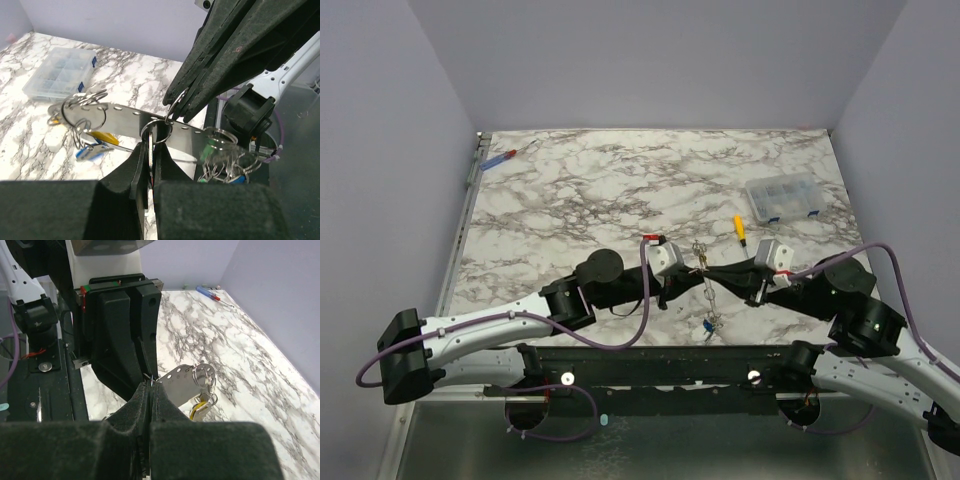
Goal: Put the keys on the keyring
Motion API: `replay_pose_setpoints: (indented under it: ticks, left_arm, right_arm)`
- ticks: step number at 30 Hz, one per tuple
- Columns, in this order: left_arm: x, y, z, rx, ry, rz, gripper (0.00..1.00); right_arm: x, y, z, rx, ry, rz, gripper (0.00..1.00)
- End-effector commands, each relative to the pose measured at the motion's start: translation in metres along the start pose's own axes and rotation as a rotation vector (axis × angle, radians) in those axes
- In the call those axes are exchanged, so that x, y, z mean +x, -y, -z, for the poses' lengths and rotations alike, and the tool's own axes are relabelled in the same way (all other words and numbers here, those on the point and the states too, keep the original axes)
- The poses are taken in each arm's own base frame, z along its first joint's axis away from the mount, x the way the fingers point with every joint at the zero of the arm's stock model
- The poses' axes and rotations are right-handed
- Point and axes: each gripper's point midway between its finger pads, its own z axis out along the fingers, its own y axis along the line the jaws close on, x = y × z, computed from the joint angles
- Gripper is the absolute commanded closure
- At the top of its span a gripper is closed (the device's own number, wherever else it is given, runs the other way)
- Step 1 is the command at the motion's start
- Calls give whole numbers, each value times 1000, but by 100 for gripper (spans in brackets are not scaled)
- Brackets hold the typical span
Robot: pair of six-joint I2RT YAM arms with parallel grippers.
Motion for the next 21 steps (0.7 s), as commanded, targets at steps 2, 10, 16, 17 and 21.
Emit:
replay_pose_setpoints:
  ticks: [2, 10, 16, 17, 21]
  left_arm:
    - [-26, 6, 9, 14, 87, 24, 100]
    - [-15, 7, 17, 8, -2, 26, 100]
    - [-15, 6, 22, 1, -54, 12, 100]
    - [-15, 5, 23, -1, -62, 10, 100]
    - [-18, 7, 25, 7, -83, 5, 100]
  right_arm:
    - [-1, 6, 4, 41, 11, 9, 99]
    - [27, 7, 4, 40, -108, 38, 99]
    - [34, 5, 5, 38, -125, 36, 99]
    - [36, 5, 6, 40, -124, 35, 99]
    - [45, 4, 5, 47, -140, 25, 96]
